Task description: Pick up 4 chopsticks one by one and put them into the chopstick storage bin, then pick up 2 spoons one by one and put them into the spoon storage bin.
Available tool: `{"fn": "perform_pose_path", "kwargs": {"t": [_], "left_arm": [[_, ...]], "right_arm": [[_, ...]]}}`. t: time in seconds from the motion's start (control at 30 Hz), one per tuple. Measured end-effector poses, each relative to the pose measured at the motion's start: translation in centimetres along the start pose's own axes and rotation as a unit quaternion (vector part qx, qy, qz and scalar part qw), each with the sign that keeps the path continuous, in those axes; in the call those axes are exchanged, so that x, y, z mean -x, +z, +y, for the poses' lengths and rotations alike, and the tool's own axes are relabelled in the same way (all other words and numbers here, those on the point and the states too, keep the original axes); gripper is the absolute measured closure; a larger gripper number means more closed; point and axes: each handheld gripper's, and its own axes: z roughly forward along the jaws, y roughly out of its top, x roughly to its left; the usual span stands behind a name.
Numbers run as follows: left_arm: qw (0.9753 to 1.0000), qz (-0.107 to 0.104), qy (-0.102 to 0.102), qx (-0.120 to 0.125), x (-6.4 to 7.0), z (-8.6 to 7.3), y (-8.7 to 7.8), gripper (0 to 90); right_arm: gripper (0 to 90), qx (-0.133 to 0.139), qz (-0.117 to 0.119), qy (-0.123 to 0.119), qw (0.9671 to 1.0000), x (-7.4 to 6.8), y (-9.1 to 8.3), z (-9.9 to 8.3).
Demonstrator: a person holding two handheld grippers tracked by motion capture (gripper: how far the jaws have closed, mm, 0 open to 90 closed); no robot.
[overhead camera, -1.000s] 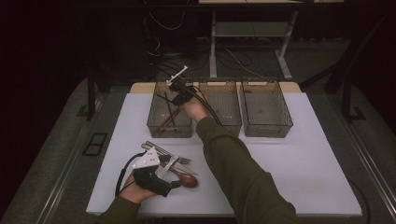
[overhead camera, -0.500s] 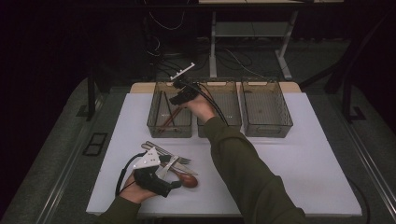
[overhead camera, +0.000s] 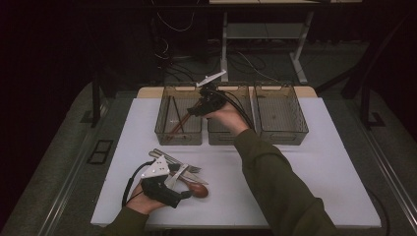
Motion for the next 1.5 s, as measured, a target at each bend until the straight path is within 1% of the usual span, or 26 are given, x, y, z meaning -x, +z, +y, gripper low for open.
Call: {"fn": "perform_pose_path", "kwargs": {"t": [0.23, 0.37, 0.47, 0.5, 0.67, 0.73, 0.8, 0.83, 0.9, 0.93, 0.97, 1.07, 1.23, 1.3, 1.5], "left_arm": [[1.0000, 0.003, 0.000, -0.002, 0.0, -0.1, 0.0, 0.0], [1.0000, 0.004, -0.001, -0.005, 0.0, -0.2, 0.1, 0.0], [0.9999, 0.005, -0.003, -0.010, 0.0, -0.2, 0.0, 0.0], [0.9999, 0.005, -0.001, -0.010, -0.1, -0.2, -0.1, 0.0], [0.9999, 0.006, -0.004, -0.008, 0.0, -0.4, 0.0, 0.0], [0.9999, 0.006, -0.004, -0.009, 0.0, -0.3, -0.1, 0.0], [0.9999, 0.008, -0.005, -0.007, 0.0, -0.3, -0.1, 0.0], [0.9999, 0.008, -0.005, -0.006, 0.0, -0.4, -0.1, 0.0], [0.9999, 0.008, -0.007, -0.006, 0.0, -0.4, 0.0, 0.0], [0.9999, 0.008, -0.004, -0.008, 0.0, -0.4, -0.1, 0.0], [0.9999, 0.009, -0.002, -0.011, 0.0, -0.4, -0.1, 0.0], [0.9999, 0.010, -0.006, -0.010, 0.2, -0.4, -0.2, 0.0], [0.9999, 0.012, -0.003, -0.010, 0.2, -0.3, -0.1, 0.0], [0.9999, 0.013, -0.005, -0.010, 0.2, -0.3, -0.1, 0.0], [0.9998, 0.016, -0.007, -0.010, 0.2, -0.3, -0.1, 0.0]], "right_arm": [[25.5, 0.018, 0.007, 0.001, 0.9998, 0.6, -2.7, -2.2], [22.9, 0.030, 0.006, 0.000, 0.9995, 1.0, -4.3, -3.5], [21.5, 0.037, -0.001, -0.002, 0.9993, 1.1, -5.4, -4.4], [21.4, 0.039, -0.001, -0.002, 0.9992, 1.2, -5.8, -4.7], [20.6, 0.048, 0.000, 0.004, 0.9988, 1.5, -7.3, -6.6], [20.1, 0.051, 0.003, 0.010, 0.9987, 1.4, -7.9, -7.4], [19.5, 0.052, 0.001, 0.010, 0.9986, 1.3, -8.4, -8.1], [19.4, 0.054, 0.000, 0.007, 0.9985, 1.3, -8.7, -8.5], [19.4, 0.061, 0.001, 0.012, 0.9981, 1.2, -9.4, -9.2], [19.3, 0.064, 0.002, 0.012, 0.9979, 1.2, -9.6, -9.7], [19.2, 0.067, 0.001, 0.011, 0.9977, 1.2, -9.9, -10.1], [18.9, 0.070, -0.005, 0.013, 0.9974, 1.0, -10.7, -11.3], [18.7, 0.073, -0.012, 0.011, 0.9972, 0.8, -11.7, -13.3], [18.2, 0.074, -0.014, 0.012, 0.9971, 0.7, -12.1, -14.1], [17.9, 0.081, -0.015, 0.022, 0.9964, 0.6, -13.4, -16.5]]}}
